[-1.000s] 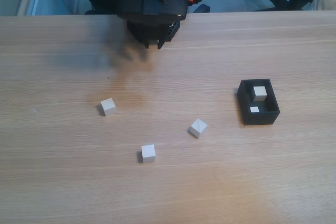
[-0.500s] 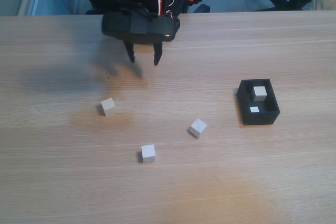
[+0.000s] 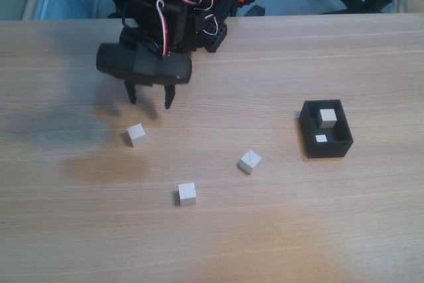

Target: Pick blocks and place them in the box.

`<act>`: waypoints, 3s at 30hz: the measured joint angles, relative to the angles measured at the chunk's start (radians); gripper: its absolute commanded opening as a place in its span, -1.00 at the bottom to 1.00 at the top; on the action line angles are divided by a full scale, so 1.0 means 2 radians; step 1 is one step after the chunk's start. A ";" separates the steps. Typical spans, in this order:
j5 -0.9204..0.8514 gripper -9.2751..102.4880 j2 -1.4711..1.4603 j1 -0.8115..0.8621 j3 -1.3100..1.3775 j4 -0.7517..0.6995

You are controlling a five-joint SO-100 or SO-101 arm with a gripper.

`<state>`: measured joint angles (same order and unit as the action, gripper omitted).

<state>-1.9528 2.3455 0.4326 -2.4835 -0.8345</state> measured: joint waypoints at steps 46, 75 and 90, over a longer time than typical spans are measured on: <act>-0.127 -0.48 -0.258 0.014 0.110 0.114; -0.133 -0.83 -0.268 -0.016 0.114 0.132; 0.148 -0.83 -0.068 -0.288 0.100 0.055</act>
<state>-1.6567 2.2089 -0.1442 -2.2826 -0.7240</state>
